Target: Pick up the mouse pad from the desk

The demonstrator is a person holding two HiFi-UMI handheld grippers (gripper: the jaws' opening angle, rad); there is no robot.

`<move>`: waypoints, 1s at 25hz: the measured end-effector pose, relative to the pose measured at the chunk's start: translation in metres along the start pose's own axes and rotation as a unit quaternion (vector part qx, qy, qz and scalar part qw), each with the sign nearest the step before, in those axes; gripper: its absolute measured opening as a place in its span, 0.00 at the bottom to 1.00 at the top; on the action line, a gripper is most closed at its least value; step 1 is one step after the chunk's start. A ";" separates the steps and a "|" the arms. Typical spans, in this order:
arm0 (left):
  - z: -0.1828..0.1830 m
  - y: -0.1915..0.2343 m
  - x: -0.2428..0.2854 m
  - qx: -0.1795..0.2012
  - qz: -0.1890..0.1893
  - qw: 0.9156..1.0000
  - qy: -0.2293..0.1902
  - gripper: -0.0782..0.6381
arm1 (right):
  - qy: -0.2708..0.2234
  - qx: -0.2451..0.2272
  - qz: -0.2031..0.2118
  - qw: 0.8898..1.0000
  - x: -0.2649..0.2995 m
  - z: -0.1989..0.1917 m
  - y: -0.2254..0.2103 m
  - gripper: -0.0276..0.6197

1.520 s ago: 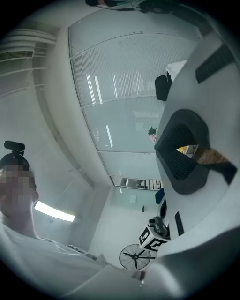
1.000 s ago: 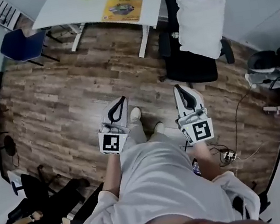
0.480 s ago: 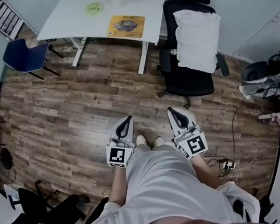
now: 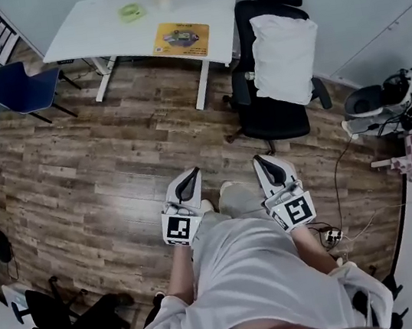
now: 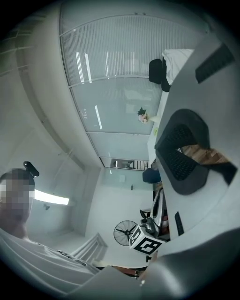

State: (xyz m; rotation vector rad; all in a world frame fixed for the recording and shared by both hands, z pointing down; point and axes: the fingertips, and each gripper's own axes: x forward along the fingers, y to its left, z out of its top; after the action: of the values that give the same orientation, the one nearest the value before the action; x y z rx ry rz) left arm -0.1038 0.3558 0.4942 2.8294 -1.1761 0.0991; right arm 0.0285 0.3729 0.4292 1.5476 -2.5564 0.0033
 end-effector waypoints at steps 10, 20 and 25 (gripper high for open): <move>-0.012 0.075 0.033 -0.014 0.056 0.998 0.020 0.09 | -0.028 0.008 0.002 1.000 0.070 -0.001 -0.043 0.04; 0.030 0.172 0.182 0.056 0.047 0.997 0.036 0.09 | -0.058 0.033 0.032 0.997 0.234 0.004 -0.163 0.04; 0.070 0.225 0.232 0.083 0.083 0.993 0.017 0.09 | -0.076 0.035 0.067 0.994 0.307 0.023 -0.196 0.04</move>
State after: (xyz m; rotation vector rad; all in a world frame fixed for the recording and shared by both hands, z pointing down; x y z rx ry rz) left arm -0.0976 0.0272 0.4548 2.8485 -1.4594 0.2666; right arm 0.0588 0.0093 0.4316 1.4474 -2.8025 -0.0101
